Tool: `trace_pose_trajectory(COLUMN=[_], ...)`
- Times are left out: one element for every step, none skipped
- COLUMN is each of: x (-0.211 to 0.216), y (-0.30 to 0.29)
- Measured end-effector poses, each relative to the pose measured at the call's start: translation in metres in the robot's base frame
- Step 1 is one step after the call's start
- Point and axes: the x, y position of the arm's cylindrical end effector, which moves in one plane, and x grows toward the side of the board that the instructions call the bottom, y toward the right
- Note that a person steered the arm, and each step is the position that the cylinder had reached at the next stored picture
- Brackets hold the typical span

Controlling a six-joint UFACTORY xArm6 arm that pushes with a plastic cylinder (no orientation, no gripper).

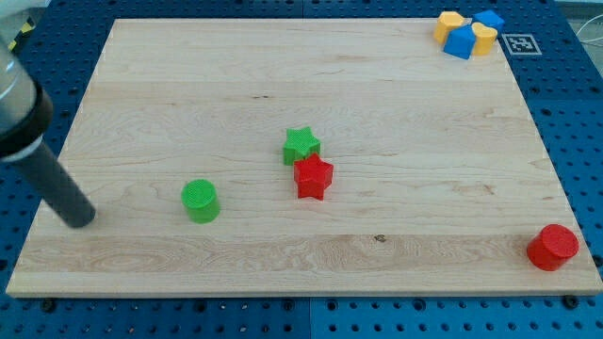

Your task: Push the green circle to the red circle

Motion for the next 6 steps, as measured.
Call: trace_pose_trajectory(x=[-0.013,-0.004,0.015,0.035,0.046,0.04], y=[0.052,0.116,0.162,0.201,0.247,0.278])
